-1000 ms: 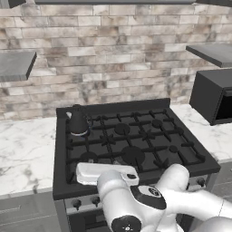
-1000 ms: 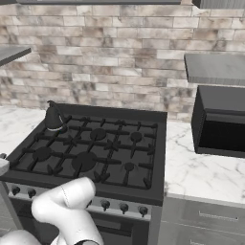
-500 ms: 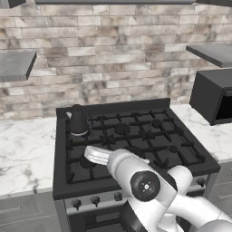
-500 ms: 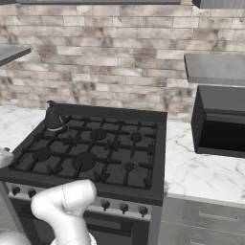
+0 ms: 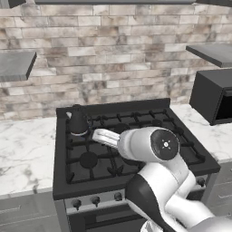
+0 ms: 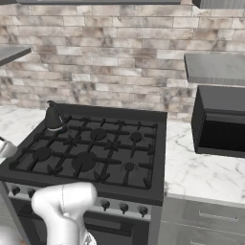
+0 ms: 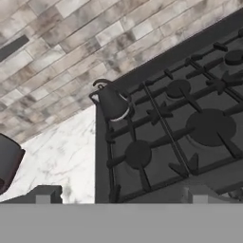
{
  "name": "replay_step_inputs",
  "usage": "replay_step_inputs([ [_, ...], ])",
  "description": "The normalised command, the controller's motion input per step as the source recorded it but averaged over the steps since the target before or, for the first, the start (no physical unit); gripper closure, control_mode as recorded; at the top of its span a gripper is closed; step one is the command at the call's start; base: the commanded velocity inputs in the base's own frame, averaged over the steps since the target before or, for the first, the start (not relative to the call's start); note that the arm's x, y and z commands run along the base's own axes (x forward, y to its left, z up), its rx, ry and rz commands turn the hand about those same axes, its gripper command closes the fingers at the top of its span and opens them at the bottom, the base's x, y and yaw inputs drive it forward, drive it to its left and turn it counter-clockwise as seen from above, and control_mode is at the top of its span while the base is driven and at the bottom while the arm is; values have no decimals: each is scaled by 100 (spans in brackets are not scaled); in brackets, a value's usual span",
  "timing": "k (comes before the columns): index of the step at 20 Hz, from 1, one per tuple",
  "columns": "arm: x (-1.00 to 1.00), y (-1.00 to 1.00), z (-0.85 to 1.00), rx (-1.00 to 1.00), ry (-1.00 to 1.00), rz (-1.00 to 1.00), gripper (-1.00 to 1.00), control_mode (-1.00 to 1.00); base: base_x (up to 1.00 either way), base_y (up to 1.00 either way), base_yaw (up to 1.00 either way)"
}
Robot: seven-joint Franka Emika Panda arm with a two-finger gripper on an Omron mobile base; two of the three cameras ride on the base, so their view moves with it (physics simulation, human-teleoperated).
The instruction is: The kettle is done boiling. Turn off the stove, then wait for 300 timesteps before moving the kettle to the dining table.
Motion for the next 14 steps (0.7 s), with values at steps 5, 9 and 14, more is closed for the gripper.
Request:
replay_step_inputs([
  [5, 0, -11, 24, 4, 17, 5, -100, -100, 0, 0, 0],
  [9, 3, -24, 3, 9, 5, 6, -100, -100, 0, 0, 0],
  [14, 17, -30, -7, 6, 0, 2, -100, -100, 0, 0, 0],
])
